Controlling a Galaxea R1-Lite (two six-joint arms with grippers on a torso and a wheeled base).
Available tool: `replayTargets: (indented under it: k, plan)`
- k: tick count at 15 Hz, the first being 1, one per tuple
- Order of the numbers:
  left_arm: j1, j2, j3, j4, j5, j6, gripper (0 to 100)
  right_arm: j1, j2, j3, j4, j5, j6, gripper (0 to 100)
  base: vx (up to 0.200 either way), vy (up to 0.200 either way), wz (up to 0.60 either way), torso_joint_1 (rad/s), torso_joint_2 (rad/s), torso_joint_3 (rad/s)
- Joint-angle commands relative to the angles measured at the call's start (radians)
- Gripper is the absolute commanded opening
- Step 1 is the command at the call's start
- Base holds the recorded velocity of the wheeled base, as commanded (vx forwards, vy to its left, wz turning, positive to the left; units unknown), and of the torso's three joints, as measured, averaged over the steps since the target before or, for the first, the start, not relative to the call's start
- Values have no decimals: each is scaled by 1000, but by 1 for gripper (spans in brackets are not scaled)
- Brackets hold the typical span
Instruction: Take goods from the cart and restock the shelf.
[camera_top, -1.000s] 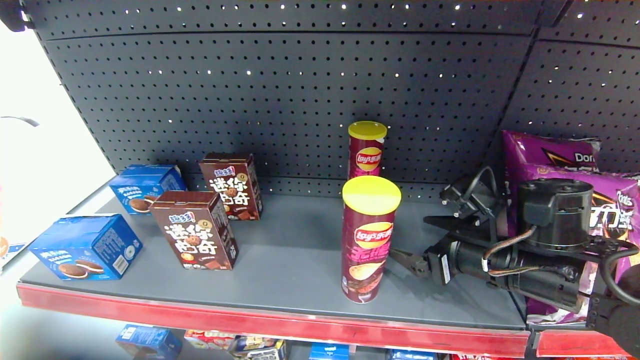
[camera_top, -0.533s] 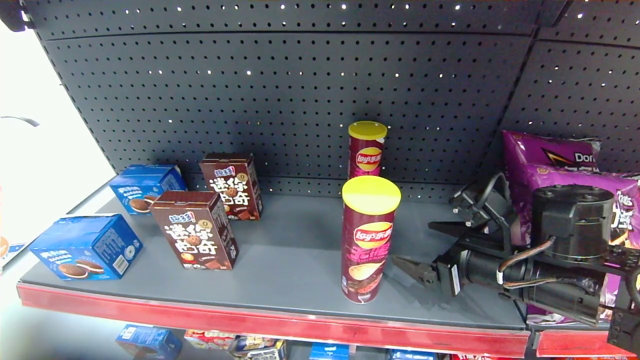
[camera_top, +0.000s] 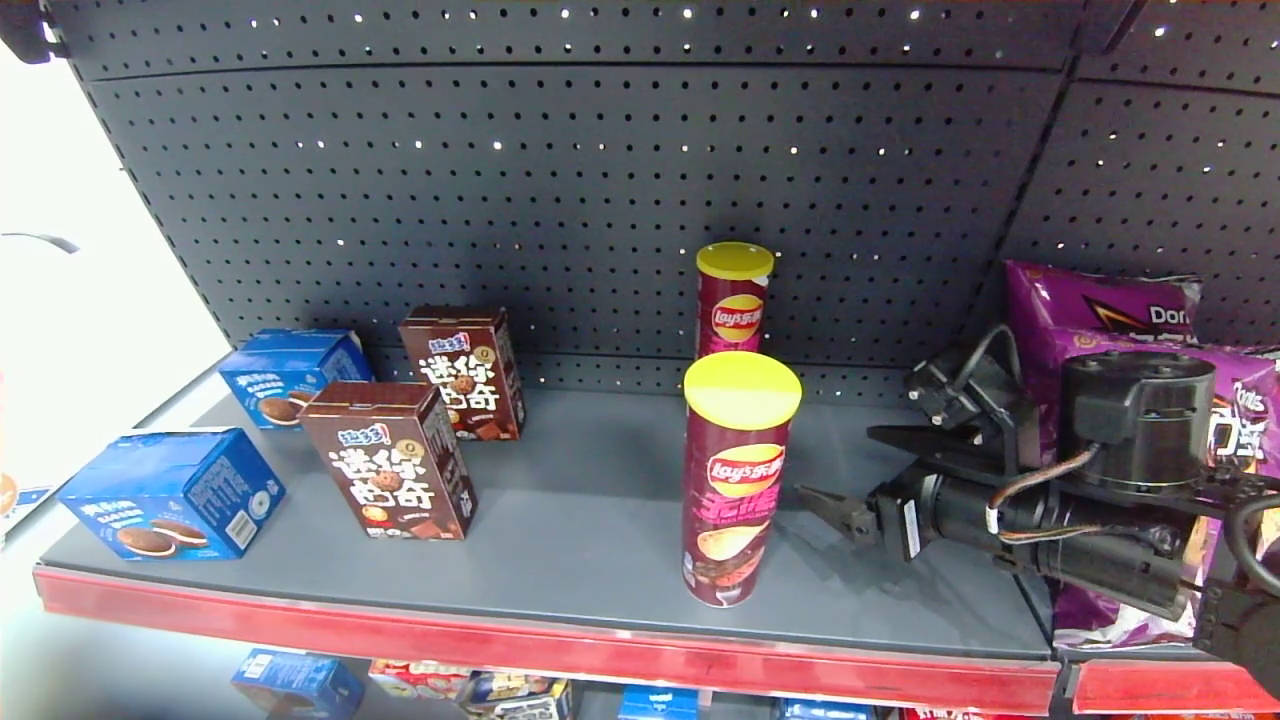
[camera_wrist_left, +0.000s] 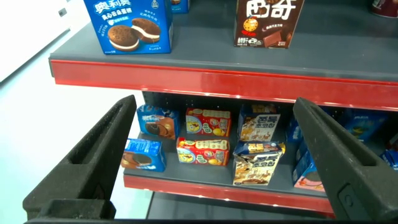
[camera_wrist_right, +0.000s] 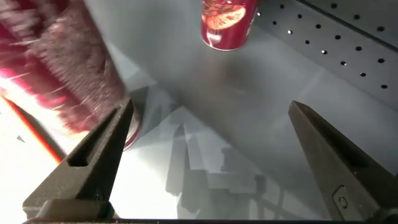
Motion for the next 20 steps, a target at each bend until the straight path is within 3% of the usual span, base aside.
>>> replayTargets:
  k: [1,13,20]
  plan:
    - [0,0,0,0,0,0,100,1,44,-34,0,0,0,100,0,0,0,0,0,0]
    - [0,0,0,0,0,0,100,65,37,-19,-2,2,-2,100,0,0,0,0,0,0]
    - [0,0,0,0,0,0,100,22,-9,24,-2,2,-2,100,0,0,0,0,0,0]
